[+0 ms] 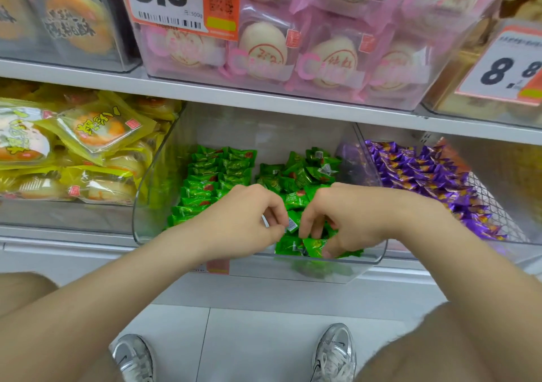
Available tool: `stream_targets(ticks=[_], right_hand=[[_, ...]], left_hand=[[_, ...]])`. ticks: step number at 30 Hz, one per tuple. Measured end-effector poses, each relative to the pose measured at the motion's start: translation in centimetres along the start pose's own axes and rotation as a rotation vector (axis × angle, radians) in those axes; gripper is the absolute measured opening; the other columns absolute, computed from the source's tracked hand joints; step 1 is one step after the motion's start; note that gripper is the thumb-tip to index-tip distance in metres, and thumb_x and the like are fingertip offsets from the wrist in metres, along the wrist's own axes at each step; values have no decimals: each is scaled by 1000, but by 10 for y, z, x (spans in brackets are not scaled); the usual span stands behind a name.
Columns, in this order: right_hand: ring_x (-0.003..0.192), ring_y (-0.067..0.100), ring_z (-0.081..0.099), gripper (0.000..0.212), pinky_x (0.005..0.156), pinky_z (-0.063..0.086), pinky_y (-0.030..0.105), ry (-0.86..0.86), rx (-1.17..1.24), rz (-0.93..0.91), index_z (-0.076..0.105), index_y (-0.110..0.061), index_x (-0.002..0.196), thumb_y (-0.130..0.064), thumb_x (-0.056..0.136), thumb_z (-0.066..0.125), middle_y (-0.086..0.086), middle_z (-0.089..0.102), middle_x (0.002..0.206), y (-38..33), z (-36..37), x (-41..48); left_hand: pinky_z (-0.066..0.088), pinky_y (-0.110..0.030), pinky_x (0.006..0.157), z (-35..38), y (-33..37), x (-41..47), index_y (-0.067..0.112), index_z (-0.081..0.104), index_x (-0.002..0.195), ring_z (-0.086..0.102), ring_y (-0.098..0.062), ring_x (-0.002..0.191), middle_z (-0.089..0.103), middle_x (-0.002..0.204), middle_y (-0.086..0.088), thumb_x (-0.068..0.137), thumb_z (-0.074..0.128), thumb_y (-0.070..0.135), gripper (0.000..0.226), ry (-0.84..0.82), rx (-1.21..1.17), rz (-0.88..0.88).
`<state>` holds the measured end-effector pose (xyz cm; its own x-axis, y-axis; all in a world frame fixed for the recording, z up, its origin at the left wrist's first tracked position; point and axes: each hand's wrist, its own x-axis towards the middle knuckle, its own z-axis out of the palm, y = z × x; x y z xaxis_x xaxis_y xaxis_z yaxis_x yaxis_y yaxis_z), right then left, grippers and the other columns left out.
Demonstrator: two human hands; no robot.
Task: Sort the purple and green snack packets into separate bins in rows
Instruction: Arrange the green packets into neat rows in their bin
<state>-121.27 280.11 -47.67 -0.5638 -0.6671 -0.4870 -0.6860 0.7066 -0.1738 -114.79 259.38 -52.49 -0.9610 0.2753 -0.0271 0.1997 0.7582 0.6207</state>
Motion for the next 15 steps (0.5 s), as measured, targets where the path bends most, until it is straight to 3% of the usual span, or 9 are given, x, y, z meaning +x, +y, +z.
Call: stream_targets(ticks=[4,7,10,12,15], right_hand=[[83,1,66,35,76,54,24,110,34,23,76,-31,104,-37,74,93,-15,74,87,5,7,1],[79,3,66,22,71,46,11,269,91,-12,75,-28,92,-34,76,90,-12,73,80,9,9,0],[83,5,66,20,77,48,16,381,122,-21,73,-29,93,-31,79,87,-11,71,84,13,9,-3],[83,4,64,22,77,52,23,448,153,-30,70,-30,97,-30,81,85,-11,68,86,15,9,-6],[81,1,62,31,74,50,19,602,266,-42,67,-32,113,-30,86,82,-12,65,91,15,11,-8]], left_hand=[[48,-9,63,13,9,16,28,78,92,66,8,70,74,81,16,83,84,35,13,-74,-131,-55],[64,-35,74,18,16,23,21,78,96,75,-11,79,78,85,6,80,89,41,28,-150,-253,-101],[66,-43,78,21,19,27,6,75,103,77,-31,88,79,87,-10,87,86,30,30,-165,-409,-146],[66,-43,78,18,19,27,7,76,103,76,-35,91,78,92,-17,84,88,23,28,-112,-495,-171],[66,-44,81,7,18,26,7,76,103,78,-35,90,77,97,-22,82,89,17,27,-37,-632,-183]])
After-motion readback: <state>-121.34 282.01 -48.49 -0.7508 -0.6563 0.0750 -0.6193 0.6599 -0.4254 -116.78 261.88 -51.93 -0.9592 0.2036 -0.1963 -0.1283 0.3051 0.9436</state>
